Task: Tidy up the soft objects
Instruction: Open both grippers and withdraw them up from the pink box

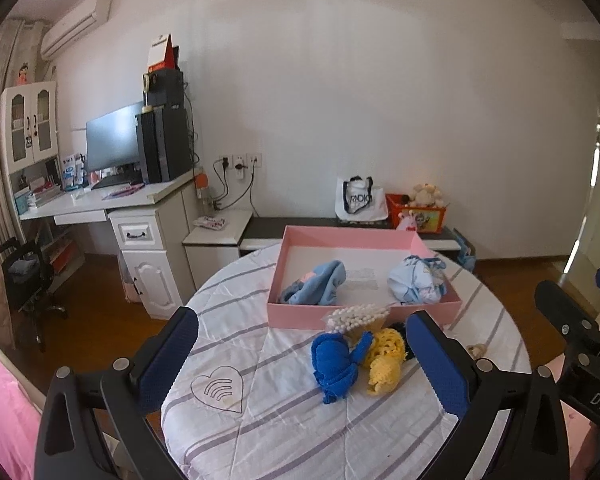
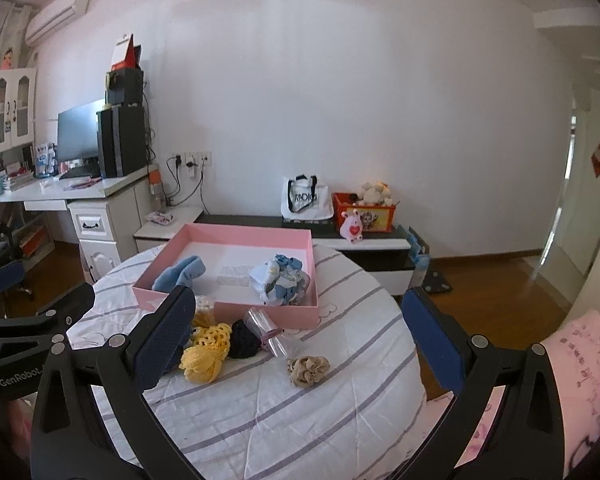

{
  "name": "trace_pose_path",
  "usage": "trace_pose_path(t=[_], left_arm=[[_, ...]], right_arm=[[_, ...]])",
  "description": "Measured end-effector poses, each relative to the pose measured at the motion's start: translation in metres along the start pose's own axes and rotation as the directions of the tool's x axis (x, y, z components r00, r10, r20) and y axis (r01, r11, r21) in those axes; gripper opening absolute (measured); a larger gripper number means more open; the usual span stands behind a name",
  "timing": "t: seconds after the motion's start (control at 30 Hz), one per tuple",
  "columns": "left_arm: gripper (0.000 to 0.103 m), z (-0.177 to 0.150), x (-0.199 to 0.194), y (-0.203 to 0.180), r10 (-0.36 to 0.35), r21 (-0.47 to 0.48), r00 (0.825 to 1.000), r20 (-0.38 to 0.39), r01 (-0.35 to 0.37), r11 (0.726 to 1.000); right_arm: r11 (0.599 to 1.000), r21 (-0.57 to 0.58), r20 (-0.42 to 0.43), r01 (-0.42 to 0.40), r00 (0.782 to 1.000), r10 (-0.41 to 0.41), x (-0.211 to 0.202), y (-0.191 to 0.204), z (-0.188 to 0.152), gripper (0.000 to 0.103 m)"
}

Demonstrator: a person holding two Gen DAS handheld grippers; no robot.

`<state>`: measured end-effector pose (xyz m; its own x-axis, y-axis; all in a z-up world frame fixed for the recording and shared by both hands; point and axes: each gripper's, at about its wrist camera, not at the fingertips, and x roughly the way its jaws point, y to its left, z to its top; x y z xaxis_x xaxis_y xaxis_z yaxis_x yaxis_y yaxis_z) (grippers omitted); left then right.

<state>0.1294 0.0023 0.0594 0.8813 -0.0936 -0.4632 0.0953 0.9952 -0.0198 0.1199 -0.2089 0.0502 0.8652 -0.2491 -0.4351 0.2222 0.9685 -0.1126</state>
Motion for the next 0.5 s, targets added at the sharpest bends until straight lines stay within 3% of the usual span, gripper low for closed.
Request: trace_pose_path(t=[0.5], left_arm=[[0.103,-0.01,-0.067,-0.009,-0.001,0.006,0.988,0.155,0.0,1.0]], right_arm=[[1.0,-0.011,0.15,0.005,0.989,-0.003,-0.06,-0.001,0.007,0.103]])
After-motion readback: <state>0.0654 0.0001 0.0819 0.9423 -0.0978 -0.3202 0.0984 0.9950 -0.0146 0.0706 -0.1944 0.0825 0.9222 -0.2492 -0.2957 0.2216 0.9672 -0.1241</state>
